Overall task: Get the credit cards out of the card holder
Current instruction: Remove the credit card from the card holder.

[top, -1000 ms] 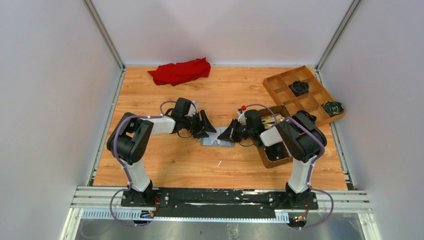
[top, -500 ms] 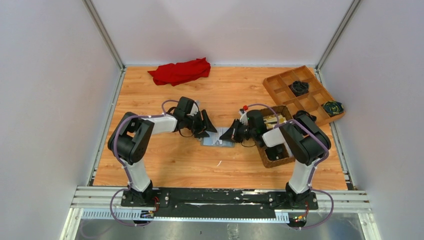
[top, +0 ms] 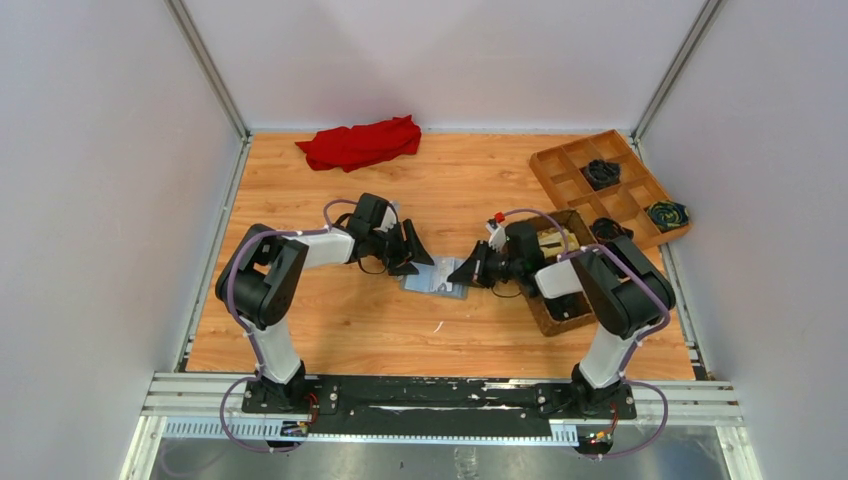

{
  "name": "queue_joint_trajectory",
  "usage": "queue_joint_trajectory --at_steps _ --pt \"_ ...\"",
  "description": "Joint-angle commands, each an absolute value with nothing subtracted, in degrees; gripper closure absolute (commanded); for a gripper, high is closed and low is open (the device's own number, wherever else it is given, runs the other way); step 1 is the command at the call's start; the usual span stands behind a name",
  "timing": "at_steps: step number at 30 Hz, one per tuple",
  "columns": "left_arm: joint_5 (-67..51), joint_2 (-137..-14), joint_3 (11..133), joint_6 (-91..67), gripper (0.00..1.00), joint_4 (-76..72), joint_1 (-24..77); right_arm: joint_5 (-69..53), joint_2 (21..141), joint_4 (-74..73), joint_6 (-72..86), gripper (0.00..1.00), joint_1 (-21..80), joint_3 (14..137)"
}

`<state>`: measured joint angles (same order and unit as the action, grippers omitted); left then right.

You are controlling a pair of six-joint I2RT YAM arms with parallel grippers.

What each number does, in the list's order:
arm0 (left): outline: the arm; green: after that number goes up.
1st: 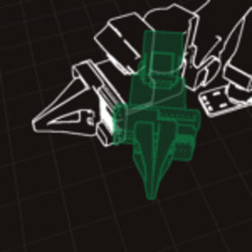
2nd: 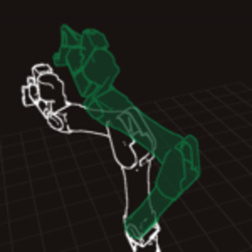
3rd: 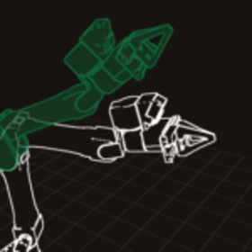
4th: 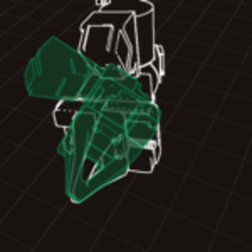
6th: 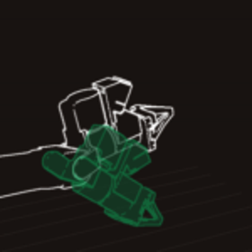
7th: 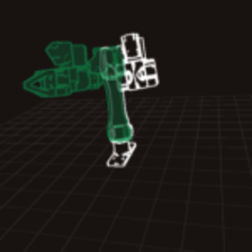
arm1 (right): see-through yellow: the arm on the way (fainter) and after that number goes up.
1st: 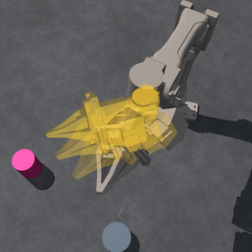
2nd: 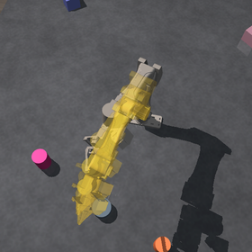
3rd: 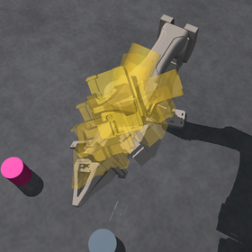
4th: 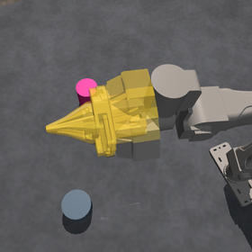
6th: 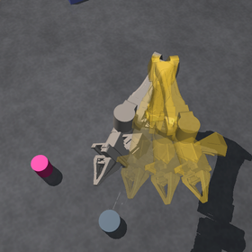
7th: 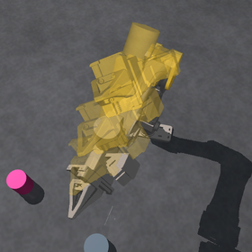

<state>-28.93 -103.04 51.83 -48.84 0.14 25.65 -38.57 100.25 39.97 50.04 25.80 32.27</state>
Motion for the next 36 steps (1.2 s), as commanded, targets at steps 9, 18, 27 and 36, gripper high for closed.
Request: queue_joint_trajectory --at_steps 9,18,27,36 --pt "-21.03 -106.36 50.8 -45.46 0.39 7.79 24.76 -34.25 91.27 22.46 42.01 1.0 21.27 32.51" --pt "-20.48 -104.46 50.63 -44.67 0.39 8.78 22.46 -38.53 87.1 13.89 36.09 1.0 21.5 38.66" --pt "-20.39 -102.92 50.62 -43.8 0.39 9.73 21.34 -42.48 88.89 10.2 33.33 1.0 25.7 44.73" --pt "-19.62 -100.08 49.82 -41.5 0.39 12.17 18.81 -38.79 87.69 3.67 29.28 1.0 27.42 48.97"
